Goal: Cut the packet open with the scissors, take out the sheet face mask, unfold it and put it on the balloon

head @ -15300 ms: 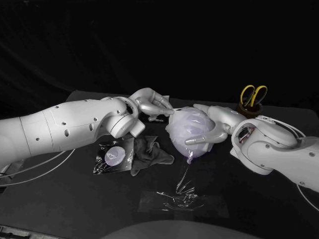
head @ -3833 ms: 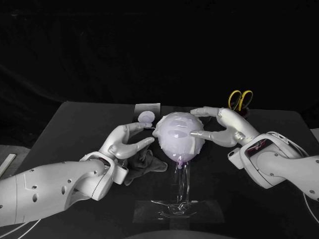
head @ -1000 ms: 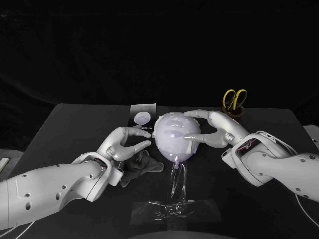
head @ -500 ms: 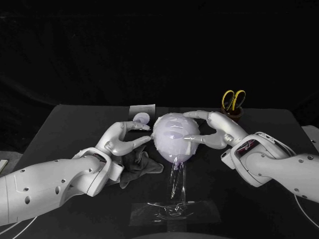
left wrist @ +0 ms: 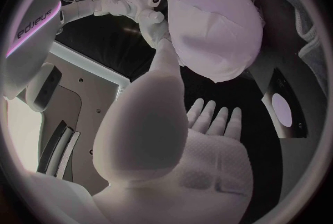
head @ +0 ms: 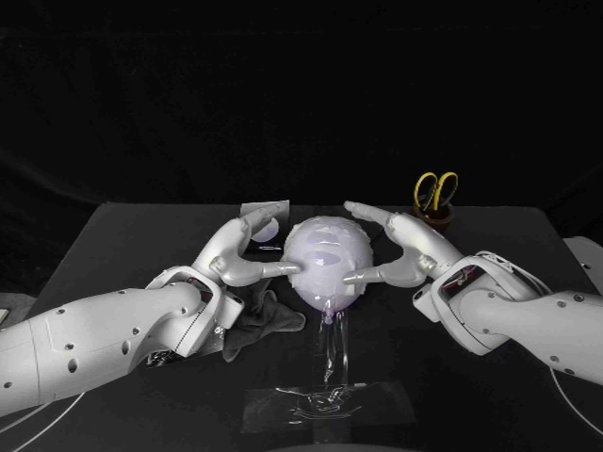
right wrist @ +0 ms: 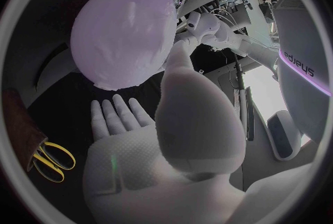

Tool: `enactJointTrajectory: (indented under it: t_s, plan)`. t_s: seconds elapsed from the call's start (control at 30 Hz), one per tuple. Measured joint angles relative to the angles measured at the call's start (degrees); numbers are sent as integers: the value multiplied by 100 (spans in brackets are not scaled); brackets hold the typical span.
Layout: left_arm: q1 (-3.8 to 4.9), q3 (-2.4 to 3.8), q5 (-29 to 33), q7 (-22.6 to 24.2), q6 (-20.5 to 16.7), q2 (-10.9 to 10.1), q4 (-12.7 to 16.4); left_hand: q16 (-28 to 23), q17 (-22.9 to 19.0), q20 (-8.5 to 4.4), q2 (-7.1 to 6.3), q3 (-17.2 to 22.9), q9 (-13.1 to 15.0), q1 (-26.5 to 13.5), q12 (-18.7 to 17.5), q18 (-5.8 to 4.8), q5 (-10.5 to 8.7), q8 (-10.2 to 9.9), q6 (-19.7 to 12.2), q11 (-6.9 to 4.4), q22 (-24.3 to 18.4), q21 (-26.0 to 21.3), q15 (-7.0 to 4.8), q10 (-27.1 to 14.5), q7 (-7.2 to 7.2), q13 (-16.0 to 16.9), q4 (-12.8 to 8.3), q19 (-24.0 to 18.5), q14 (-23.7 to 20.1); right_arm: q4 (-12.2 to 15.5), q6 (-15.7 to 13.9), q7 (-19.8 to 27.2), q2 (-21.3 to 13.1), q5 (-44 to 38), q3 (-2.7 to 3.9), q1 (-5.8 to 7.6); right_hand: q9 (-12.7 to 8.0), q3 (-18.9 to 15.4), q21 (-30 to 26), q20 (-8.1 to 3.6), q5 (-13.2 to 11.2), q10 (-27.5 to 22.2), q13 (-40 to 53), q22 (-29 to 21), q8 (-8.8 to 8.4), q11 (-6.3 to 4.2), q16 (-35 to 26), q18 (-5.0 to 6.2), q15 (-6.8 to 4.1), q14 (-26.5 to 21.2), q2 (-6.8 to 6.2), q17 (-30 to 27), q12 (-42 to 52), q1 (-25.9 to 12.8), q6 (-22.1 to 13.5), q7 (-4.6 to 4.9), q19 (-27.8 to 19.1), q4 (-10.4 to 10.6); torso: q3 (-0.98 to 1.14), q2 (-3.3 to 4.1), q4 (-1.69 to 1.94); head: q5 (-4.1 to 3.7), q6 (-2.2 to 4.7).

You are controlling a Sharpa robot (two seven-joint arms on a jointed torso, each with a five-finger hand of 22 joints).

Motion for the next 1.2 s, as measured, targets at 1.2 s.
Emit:
enactJointTrajectory:
  t_s: [1.2]
  plan:
    - [118, 2, -645, -434, 730, 398, -542, -23, -24, 0, -92, -197, -39, -45, -27, 0, 30, -79, -170, 178, -21, 0, -101, -272, -8, -5, -1, -40, -242, -308, 407, 33, 172, 309, 2, -32, 18, 533, -45, 2, -83, 251, 38, -50, 104, -34, 142, -85, -30, 346, 548, 87, 61, -84, 61, 2, -67, -20, 2, -9, 12, -374, 40]
